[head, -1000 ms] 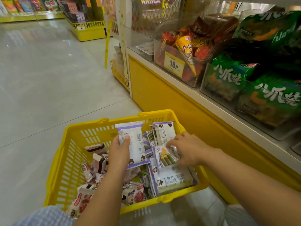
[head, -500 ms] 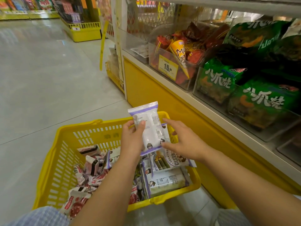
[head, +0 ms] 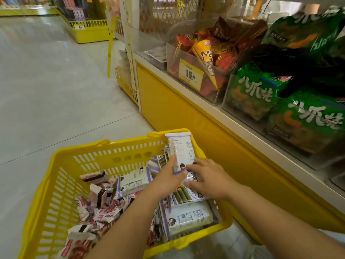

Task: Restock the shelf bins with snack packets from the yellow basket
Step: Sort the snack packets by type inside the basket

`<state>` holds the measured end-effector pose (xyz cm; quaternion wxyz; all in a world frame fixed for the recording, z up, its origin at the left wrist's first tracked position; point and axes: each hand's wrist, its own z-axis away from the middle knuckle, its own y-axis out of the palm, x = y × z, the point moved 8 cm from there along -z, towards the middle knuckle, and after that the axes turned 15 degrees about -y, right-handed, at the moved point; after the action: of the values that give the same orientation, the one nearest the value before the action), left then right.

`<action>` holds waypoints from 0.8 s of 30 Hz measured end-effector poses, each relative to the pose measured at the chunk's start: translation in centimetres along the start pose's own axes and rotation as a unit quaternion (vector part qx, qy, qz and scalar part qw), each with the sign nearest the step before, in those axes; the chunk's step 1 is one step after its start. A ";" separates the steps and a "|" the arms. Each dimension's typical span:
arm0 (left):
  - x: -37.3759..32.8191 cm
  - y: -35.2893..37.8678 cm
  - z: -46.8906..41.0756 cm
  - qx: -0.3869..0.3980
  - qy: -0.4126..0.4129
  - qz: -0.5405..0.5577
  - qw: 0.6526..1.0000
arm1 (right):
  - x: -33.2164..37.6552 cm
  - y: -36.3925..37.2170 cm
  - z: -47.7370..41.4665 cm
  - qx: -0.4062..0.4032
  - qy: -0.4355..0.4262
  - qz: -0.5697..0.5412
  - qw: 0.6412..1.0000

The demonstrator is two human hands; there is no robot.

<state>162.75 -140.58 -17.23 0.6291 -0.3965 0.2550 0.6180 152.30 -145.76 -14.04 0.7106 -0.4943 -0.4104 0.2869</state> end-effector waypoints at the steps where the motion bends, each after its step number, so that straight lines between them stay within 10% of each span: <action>1: 0.2 0.1 0.0 0.008 -0.001 -0.005 1.000 | -0.2 0.1 0.0 0.011 0.002 -0.010 1.000; 6: 1.5 -0.7 0.0 -0.003 -0.017 0.010 1.000 | -0.6 2.2 1.4 0.137 0.003 0.016 0.990; 24: 11.7 -12.7 4.1 -0.186 -0.101 -0.080 0.974 | 12.0 2.6 -5.7 0.083 -0.123 0.008 0.989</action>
<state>175.74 -129.50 -22.15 0.6146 -0.4612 0.0381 0.6389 163.27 -137.73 -13.91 0.6911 -0.3982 -0.4653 0.3838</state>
